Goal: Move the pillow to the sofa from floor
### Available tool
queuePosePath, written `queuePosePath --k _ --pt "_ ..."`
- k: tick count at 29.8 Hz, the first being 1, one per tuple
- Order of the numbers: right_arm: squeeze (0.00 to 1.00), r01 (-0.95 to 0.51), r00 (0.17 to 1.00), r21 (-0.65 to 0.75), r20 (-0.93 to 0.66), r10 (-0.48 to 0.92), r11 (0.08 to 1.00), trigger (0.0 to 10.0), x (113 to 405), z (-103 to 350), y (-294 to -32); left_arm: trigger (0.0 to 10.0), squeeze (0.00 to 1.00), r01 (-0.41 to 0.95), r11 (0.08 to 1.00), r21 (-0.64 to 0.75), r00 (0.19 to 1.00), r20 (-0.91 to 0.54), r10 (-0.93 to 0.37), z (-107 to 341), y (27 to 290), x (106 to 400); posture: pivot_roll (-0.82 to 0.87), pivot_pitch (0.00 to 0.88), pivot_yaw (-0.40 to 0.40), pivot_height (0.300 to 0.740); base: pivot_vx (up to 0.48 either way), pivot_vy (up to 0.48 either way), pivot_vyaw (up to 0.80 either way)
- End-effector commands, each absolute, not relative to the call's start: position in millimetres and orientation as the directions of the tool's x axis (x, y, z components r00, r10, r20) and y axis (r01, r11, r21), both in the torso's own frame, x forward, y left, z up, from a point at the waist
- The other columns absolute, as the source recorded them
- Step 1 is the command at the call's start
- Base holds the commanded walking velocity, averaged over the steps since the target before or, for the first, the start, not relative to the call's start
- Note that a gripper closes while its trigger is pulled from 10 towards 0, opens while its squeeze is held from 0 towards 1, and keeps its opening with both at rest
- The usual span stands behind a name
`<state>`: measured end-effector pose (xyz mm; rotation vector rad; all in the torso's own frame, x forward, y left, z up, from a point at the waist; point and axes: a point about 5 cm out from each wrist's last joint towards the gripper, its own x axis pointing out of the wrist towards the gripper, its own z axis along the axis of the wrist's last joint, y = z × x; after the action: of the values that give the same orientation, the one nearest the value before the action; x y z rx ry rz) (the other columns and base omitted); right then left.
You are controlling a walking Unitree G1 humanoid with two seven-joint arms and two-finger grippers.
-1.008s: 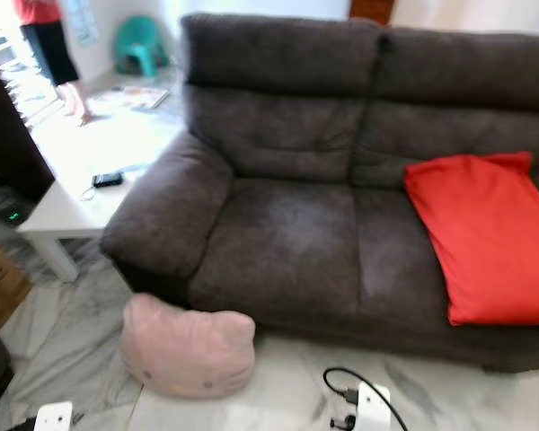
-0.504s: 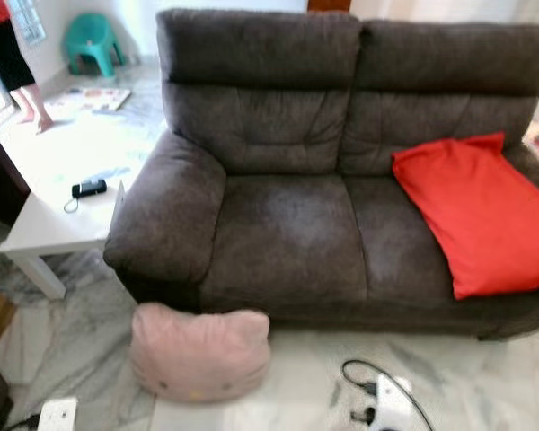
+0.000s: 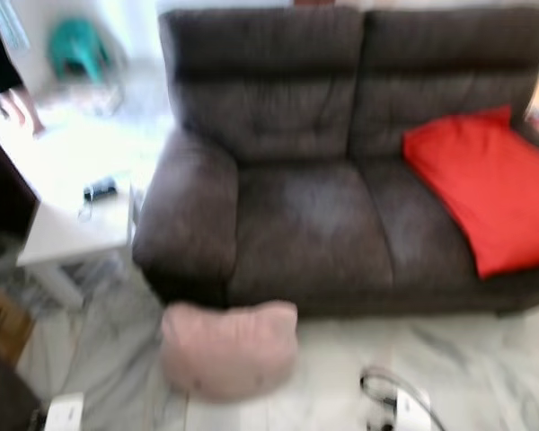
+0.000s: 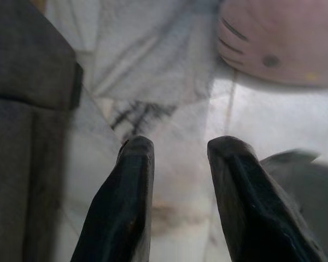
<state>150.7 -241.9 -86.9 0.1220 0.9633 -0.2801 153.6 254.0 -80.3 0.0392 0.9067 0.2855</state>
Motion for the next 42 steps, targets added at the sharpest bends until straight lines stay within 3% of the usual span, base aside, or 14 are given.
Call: queuePosePath --k 1,19,24,42 --pt "0.00 0.284 0.544 -0.008 -0.822 -0.168 0.959 10.0 153.6 -87.3 -236.1 10.0 0.00 -0.241 0.955 0.170 0.560 -0.780 0.280 -81.3 260.7 146.5 0.13 0.022 -0.007 0.740 0.000 0.000 0.00" --pt "0.00 0.257 0.553 -0.010 -0.818 -0.156 0.966 10.0 155.6 -86.7 -234.4 10.0 0.00 -0.255 0.956 0.143 0.569 -0.777 0.268 -81.2 259.0 147.8 0.14 0.021 -0.010 0.740 0.000 0.000 0.00" --pt "0.00 0.258 0.556 0.014 -0.820 -0.137 0.966 10.0 159.3 -88.6 -220.4 10.0 0.00 -0.252 0.956 0.147 0.565 -0.780 0.269 -81.5 259.2 147.2 0.13 0.021 -0.010 0.740 0.279 0.000 0.46" --pt "0.00 0.241 0.555 0.012 -0.822 -0.128 0.970 10.0 160.3 -89.4 -214.6 10.0 0.00 -0.253 0.956 0.149 0.570 -0.775 0.272 -79.9 260.3 150.4 0.13 0.000 -0.018 0.740 0.334 0.000 0.00"
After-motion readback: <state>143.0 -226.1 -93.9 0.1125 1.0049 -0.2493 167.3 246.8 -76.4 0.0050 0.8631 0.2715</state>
